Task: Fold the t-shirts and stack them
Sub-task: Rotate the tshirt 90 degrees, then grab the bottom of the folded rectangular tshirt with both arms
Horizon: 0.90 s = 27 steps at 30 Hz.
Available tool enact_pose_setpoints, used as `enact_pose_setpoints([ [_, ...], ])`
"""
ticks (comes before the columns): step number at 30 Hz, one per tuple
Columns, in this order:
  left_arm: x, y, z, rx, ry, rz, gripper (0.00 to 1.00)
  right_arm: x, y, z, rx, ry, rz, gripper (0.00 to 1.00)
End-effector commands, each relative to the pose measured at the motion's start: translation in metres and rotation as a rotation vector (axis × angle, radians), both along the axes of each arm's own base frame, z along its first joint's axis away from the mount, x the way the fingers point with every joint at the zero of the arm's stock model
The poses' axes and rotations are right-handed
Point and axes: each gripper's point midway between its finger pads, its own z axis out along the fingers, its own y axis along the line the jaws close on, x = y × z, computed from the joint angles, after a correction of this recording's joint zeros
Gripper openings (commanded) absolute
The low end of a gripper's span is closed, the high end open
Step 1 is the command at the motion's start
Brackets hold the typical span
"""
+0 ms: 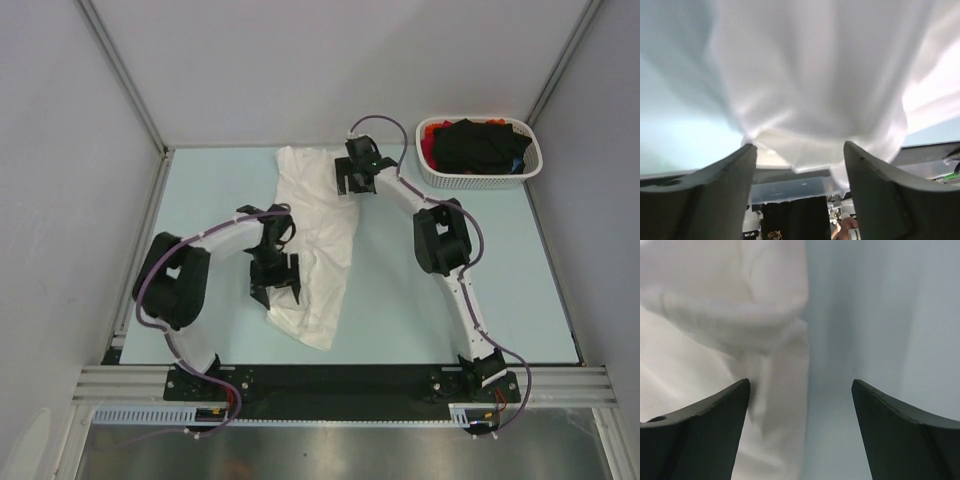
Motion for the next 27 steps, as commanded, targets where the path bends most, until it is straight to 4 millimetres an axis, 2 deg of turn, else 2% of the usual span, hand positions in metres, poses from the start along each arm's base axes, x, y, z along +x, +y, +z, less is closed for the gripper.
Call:
enact_pose_setpoints([
  [1,-0.008,0.037,0.025,0.036,-0.053,0.042,0.78,-0.022,-0.049,0.082,-0.046,-0.053,-0.098,0.89],
  [2,-0.012,0.040,0.026,0.029,-0.042,0.053,0.77,-0.033,-0.059,0.096,-0.043,-0.057,-0.107,0.89],
  [3,-0.014,0.044,0.028,0.018,-0.042,0.075,0.74,-0.040,-0.067,0.098,-0.049,-0.045,-0.124,0.90],
  [5,-0.022,0.046,0.030,-0.001,-0.014,0.087,0.68,-0.054,-0.075,0.116,-0.027,-0.043,-0.140,0.90],
  [8,-0.011,0.049,0.049,-0.005,-0.073,0.075,0.85,-0.076,-0.083,0.134,-0.013,-0.020,-0.146,0.90],
  [9,-0.006,0.049,0.059,-0.009,-0.113,0.070,0.99,-0.085,-0.081,0.135,0.000,0.003,-0.125,0.90],
  [10,0.001,0.048,0.066,-0.009,-0.152,0.068,1.00,-0.091,-0.081,0.137,0.012,0.016,-0.125,0.91],
  [11,0.005,0.050,0.069,0.001,-0.178,0.067,1.00,-0.098,-0.081,0.150,0.039,0.010,-0.120,0.91],
  [12,0.008,0.050,0.073,-0.003,-0.202,0.066,1.00,-0.111,-0.082,0.142,0.072,0.075,-0.103,0.91],
  [14,0.020,0.049,0.083,-0.013,-0.269,0.076,1.00,-0.127,-0.087,0.139,0.162,0.155,-0.134,0.91],
  [15,0.025,0.048,0.085,-0.021,-0.290,0.095,1.00,-0.148,-0.092,0.127,0.240,0.248,-0.117,0.91],
  [16,0.031,0.046,0.084,-0.041,-0.315,0.113,1.00,-0.159,-0.095,0.121,0.296,0.295,-0.119,0.90],
  [17,0.034,0.044,0.081,-0.050,-0.319,0.136,1.00,-0.173,-0.087,0.116,0.405,0.363,-0.109,0.90],
  [18,0.036,0.041,0.077,-0.077,-0.308,0.156,1.00,-0.197,-0.101,0.098,0.452,0.435,-0.142,0.90],
  [19,0.039,0.039,0.063,-0.079,-0.285,0.169,1.00,-0.212,-0.101,0.087,0.502,0.490,-0.150,0.88],
  [21,0.041,0.033,0.050,-0.105,-0.242,0.181,1.00,-0.240,-0.091,0.092,0.627,0.548,-0.110,0.87],
  [22,0.044,0.031,0.045,-0.107,-0.236,0.180,1.00,-0.266,-0.092,0.072,0.644,0.629,-0.120,0.86],
  [23,0.044,0.031,0.034,-0.096,-0.207,0.172,1.00,-0.278,-0.087,0.073,0.679,0.659,-0.095,0.86],
  [25,0.047,0.029,0.026,-0.101,-0.198,0.164,1.00,-0.309,-0.083,0.066,0.712,0.728,-0.087,0.85],
  [27,0.044,0.030,0.014,-0.090,-0.162,0.153,1.00,-0.326,-0.076,0.068,0.754,0.771,-0.072,0.85],
])
